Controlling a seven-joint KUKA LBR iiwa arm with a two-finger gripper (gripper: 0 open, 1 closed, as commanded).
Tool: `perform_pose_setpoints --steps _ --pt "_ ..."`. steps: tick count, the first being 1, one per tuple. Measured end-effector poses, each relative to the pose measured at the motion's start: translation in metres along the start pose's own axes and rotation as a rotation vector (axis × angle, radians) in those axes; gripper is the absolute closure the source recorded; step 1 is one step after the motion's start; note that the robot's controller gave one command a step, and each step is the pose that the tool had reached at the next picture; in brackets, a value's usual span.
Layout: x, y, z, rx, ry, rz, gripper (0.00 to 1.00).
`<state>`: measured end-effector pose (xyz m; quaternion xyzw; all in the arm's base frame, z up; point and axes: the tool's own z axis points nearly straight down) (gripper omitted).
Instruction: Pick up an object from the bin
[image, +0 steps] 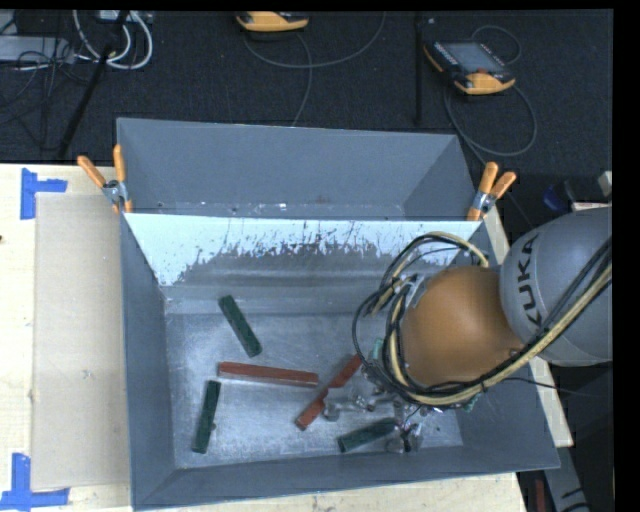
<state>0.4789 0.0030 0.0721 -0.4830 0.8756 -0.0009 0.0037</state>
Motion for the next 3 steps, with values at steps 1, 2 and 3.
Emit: perform_pose_setpoints --steps 1,2,3 --pt "-0.001 0.000 0.000 0.000 -0.002 0.002 1.00" --pt "-0.002 0.000 -0.035 -0.004 0.004 0.006 1.00" --pt "-0.004 -0.001 -0.125 0.000 0.001 0.009 1.00"
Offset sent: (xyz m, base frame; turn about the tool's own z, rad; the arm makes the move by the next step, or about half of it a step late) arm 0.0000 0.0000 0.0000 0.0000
